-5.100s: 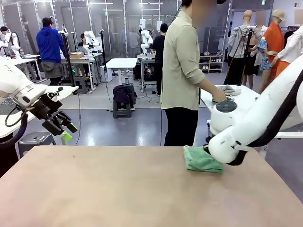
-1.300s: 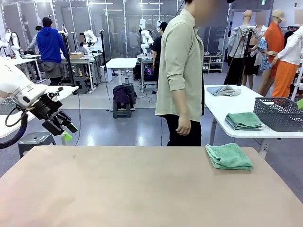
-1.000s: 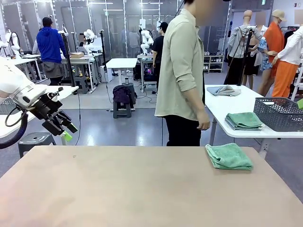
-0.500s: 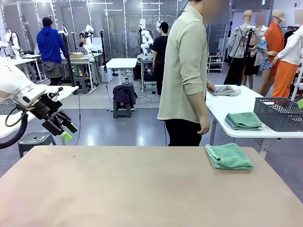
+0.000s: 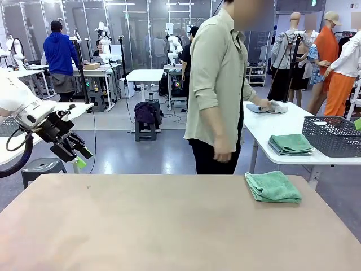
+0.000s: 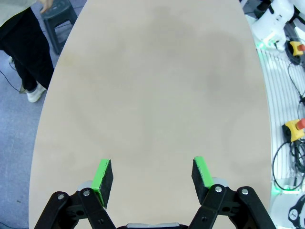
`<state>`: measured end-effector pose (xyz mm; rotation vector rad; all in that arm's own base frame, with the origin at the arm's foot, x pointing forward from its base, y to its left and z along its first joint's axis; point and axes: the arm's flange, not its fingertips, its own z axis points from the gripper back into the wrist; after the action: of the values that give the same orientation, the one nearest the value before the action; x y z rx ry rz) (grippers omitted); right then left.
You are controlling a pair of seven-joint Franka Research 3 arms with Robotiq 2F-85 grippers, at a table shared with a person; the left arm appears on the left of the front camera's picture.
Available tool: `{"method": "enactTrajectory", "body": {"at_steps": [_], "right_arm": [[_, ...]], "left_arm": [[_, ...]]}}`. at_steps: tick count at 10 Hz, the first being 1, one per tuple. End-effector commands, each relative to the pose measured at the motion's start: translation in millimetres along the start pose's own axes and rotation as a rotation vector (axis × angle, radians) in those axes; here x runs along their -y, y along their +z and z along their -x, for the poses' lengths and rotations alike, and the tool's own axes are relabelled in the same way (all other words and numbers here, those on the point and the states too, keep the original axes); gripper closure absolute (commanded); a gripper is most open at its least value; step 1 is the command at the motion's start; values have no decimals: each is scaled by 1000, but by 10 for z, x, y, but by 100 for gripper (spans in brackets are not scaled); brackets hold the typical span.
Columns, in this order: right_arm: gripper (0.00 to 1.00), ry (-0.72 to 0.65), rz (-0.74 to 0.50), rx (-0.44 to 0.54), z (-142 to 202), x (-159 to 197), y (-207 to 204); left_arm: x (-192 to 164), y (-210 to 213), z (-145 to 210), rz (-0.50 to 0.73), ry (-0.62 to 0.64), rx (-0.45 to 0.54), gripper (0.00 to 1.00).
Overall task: Fold the towels and place them in the basket.
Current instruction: When a person lays out a Towel with hook on the table, fold it in half twice.
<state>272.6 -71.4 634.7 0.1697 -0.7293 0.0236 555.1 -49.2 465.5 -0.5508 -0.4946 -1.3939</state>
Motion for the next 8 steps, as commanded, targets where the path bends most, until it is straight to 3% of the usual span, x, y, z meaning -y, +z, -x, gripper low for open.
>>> {"method": "enactTrajectory", "body": {"at_steps": [1, 8], "right_arm": [[36, 5, 1, 3, 1, -2, 11], [36, 5, 1, 3, 1, -2, 11]], "left_arm": [[2, -1, -15, -6, 15, -1, 16], [2, -1, -15, -6, 15, -1, 16]]}}
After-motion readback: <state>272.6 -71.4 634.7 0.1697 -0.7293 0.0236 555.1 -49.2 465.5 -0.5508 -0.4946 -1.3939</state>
